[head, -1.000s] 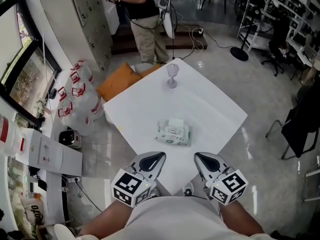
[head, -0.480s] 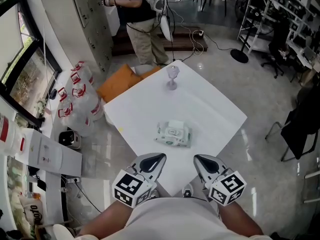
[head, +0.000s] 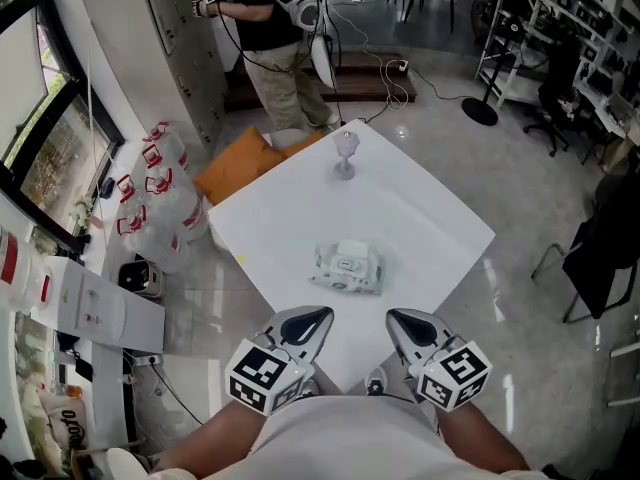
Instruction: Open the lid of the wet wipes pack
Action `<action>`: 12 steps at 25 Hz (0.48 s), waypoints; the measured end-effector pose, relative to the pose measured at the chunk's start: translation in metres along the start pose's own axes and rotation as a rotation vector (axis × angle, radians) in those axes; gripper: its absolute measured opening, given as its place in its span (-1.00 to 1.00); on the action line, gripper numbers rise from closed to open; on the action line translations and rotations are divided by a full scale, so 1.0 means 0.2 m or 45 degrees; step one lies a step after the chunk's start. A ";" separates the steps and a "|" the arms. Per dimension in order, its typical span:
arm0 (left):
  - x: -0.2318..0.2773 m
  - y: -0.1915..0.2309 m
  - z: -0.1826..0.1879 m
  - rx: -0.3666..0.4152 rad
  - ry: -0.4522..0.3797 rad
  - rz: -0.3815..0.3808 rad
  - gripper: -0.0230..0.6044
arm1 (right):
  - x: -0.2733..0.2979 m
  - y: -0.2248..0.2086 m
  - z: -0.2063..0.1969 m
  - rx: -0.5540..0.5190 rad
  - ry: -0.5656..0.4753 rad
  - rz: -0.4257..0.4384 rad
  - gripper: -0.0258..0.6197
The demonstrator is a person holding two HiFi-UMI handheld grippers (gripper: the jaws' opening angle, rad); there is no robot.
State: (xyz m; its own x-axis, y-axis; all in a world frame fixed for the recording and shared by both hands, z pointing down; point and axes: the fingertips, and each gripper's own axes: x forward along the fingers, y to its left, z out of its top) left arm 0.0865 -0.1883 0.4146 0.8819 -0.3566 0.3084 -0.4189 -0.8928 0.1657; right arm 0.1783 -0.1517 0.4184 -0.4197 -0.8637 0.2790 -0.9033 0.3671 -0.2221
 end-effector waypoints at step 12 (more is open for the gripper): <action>0.03 0.03 0.00 -0.002 0.004 0.000 -0.90 | 0.04 -0.02 0.00 -0.002 0.004 0.007 -0.91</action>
State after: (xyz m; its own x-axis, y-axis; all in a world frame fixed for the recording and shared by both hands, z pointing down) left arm 0.0891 -0.1965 0.4178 0.8810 -0.3559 0.3117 -0.4197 -0.8921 0.1674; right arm 0.1795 -0.1595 0.4218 -0.4251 -0.8604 0.2811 -0.9010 0.3727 -0.2220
